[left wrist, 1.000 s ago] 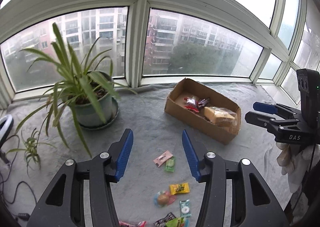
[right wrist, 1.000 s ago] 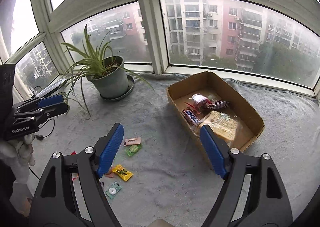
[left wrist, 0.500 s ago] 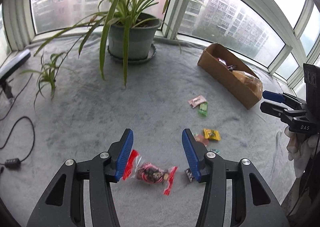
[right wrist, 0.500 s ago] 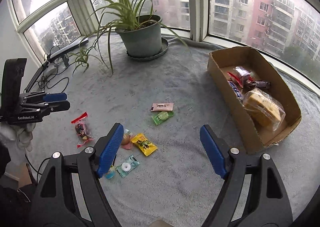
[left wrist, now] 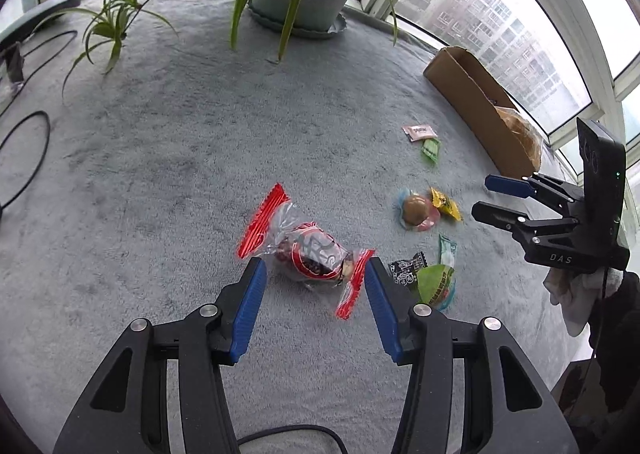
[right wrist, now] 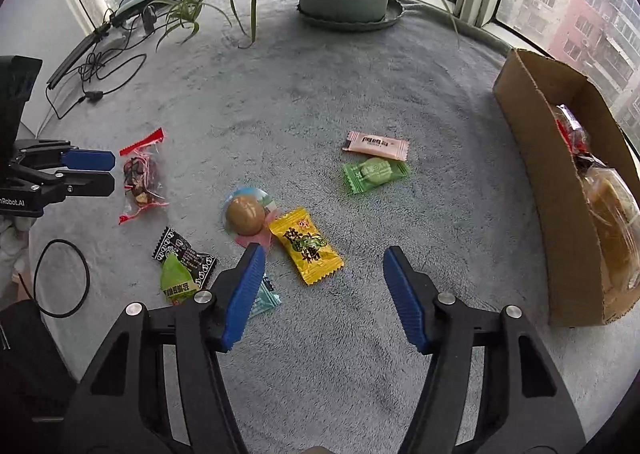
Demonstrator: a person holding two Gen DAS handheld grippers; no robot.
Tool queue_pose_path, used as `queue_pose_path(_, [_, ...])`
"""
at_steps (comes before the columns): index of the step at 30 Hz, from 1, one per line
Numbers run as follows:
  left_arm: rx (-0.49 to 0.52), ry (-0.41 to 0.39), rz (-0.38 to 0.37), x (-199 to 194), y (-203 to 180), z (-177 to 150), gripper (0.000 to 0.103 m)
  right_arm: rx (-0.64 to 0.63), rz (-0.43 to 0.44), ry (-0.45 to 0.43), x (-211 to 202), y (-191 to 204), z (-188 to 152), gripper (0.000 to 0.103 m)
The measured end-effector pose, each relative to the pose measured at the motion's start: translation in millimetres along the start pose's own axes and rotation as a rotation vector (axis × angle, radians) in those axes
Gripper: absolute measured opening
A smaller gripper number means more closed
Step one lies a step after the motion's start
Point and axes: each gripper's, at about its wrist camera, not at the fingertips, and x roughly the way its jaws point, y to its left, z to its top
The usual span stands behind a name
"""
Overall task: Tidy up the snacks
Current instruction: 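Grasp a red-edged clear bag with the left tool while the right tool grasps the yellow candy packet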
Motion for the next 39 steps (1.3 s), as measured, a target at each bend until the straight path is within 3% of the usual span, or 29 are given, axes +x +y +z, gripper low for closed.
queue_pose_path(4, [-0.019,0.023,-0.003,8,4,0,0.05,-0.032,0.003,0.031,14,3,3,0.05])
queue_pose_path(15, [-0.027,0.038,0.007,27,3,11,0.05,-0.081,-0.009,0.062,33,7,11,0.045])
queue_pose_path(24, [0.048,0.044,0.054,34,-13,6,0.05,-0.101,-0.023,0.054,33,14,11,0.026])
queue_pose_path(29, [0.108,0.029,0.11,36,-21,4,0.049,-0.105,-0.033,0.044,32,17,8,0.025])
queue_pose_path(33, [0.12,0.014,0.125,37,-21,4,0.035,-0.095,-0.025,0.036,29,17,7,0.024])
queue_pose_path(39, [0.114,0.002,0.123,32,-19,6,0.035,-0.05,-0.016,0.001,18,11,7,0.024])
